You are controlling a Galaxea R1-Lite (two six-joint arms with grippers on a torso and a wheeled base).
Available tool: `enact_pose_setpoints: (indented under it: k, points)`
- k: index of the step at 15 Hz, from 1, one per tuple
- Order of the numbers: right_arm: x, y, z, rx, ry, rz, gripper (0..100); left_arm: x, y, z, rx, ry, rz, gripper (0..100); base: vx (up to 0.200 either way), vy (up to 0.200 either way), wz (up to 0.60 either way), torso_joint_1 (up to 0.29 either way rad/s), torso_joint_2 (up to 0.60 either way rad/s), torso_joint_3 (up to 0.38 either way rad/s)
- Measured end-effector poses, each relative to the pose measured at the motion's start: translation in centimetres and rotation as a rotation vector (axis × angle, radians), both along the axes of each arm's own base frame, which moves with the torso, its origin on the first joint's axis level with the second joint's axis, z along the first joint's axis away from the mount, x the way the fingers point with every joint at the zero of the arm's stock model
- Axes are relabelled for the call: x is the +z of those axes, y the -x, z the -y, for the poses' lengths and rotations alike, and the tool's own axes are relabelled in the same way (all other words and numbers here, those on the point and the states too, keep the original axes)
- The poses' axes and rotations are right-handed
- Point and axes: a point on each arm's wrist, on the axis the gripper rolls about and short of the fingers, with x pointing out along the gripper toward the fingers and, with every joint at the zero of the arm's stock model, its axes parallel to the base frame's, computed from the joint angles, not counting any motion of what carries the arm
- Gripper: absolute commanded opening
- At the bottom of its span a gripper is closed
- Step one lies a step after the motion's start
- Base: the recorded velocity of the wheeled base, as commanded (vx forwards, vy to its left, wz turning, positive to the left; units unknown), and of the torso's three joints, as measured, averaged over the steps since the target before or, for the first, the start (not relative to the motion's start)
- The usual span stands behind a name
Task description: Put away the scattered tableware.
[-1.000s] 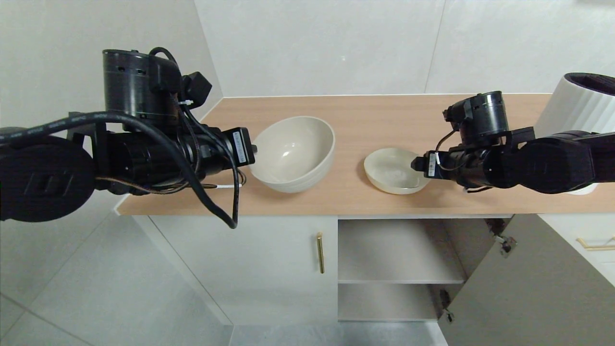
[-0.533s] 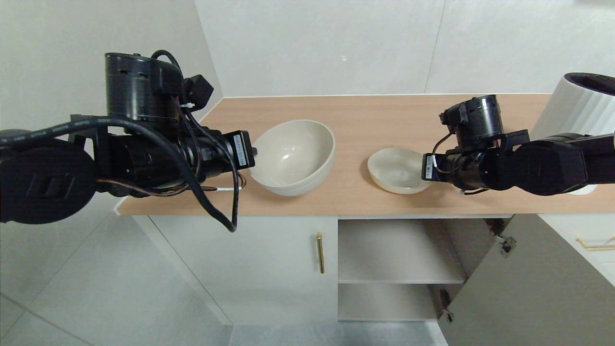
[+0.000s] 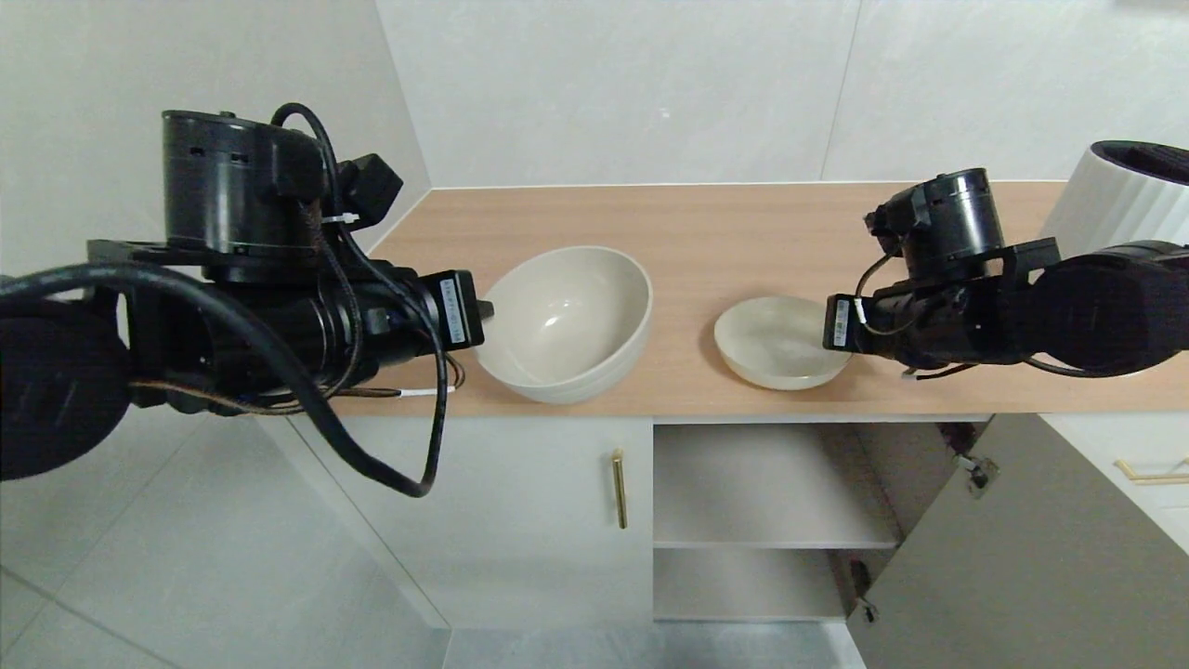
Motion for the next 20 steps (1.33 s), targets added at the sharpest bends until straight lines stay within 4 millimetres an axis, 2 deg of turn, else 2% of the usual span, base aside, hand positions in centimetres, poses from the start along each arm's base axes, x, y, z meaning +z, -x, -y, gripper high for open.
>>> enact_pose_setpoints:
  k: [2,5,8,11,16,20]
  points:
    - [0.9,2.4,0.5,0.141,-0.079,-0.097,0,-0.7,0.9,-0.3,-0.005,-0.016,-0.021,0,0.0,0.0,0.0,0.0,0.0,0.0]
    - [2.0,5.1,1.6,0.185,-0.11,-0.112,0,-0.9,2.8,-1.2,-0.009,-0.026,-0.018,0,0.0,0.0,0.0,0.0,0.0,0.0]
    - [0.7,8.1,2.7,0.191,-0.094,-0.161,0,-0.7,5.2,-2.3,-0.011,-0.006,0.016,0,0.0,0.0,0.0,0.0,0.0,0.0]
    - [-1.3,10.8,3.9,0.192,-0.071,-0.224,0,-2.0,6.9,-3.4,0.003,0.001,0.041,0,0.0,0.0,0.0,0.0,0.0,0.0]
    - [-3.6,12.3,4.8,0.187,-0.079,-0.192,0,-3.9,8.8,-4.9,0.02,-0.008,0.087,0,0.0,0.0,0.0,0.0,0.0,0.0]
    - [-3.8,12.7,5.1,0.181,-0.09,-0.158,0,-5.2,8.3,-4.7,0.008,-0.025,0.036,0,-0.15,0.0,0.0,0.002,0.0,0.001]
